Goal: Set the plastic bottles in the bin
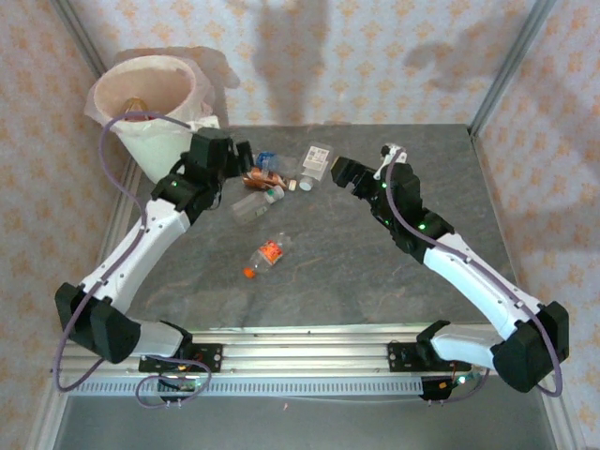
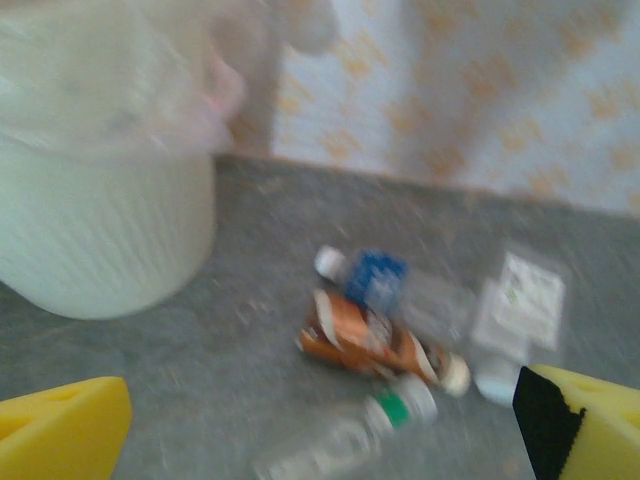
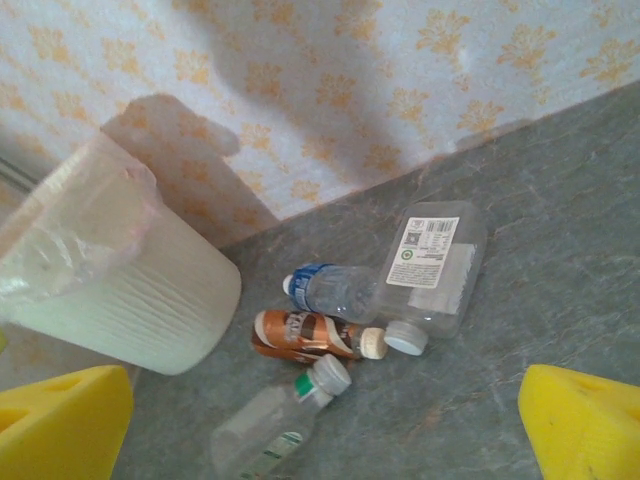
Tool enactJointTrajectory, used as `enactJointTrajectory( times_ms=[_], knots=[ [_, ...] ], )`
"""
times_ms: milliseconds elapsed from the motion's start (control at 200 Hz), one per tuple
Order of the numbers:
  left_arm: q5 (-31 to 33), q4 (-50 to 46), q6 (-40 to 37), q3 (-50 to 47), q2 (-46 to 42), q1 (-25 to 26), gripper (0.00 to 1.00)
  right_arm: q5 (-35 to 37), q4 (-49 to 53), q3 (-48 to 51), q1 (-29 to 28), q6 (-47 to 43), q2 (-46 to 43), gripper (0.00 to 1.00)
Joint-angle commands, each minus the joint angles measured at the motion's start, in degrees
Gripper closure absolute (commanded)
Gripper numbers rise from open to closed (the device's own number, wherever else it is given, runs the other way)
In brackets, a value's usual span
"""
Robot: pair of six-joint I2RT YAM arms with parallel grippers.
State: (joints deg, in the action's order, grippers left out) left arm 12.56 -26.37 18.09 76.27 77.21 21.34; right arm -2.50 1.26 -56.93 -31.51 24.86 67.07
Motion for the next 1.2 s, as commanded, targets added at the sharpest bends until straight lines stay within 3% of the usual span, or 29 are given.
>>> enactJointTrajectory(
  times_ms=[0,155,365,525,866,1196],
  knots=[
    [-9.3,-6.1,-4.4,-2.3,-2.7,1.6,0.0,-3.0,-1.0,0.2,-0.4,-8.3,0.5,0.01],
    [-14.5,-15.3,-6.4,-4.7,-2.0,2.8,0.0,-2.4,0.9,0.8,-0.4,-12.8,0.4,0.01],
    [-13.1,-19.7,-8.3,-8.0,1.1,8.1,0.02,1.4,5.0,0.7,-0.4,-12.6,1.8,0.01],
    [-12.8,-20.6,-9.5,-8.8,8.3,11.6,0.05,2.5,5.6,0.5,-0.4,-12.6,2.5,0.01],
    [-12.0,-13.9,-9.3,-9.0,24.2,14.3,0.14,2.7,6.1,0.1,-0.4,-12.8,3.1,0.01],
    [-12.5,-9.5,-8.5,-8.9,29.4,14.3,0.35,3.0,7.0,0.3,-0.4,-12.3,2.6,0.01]
  ],
)
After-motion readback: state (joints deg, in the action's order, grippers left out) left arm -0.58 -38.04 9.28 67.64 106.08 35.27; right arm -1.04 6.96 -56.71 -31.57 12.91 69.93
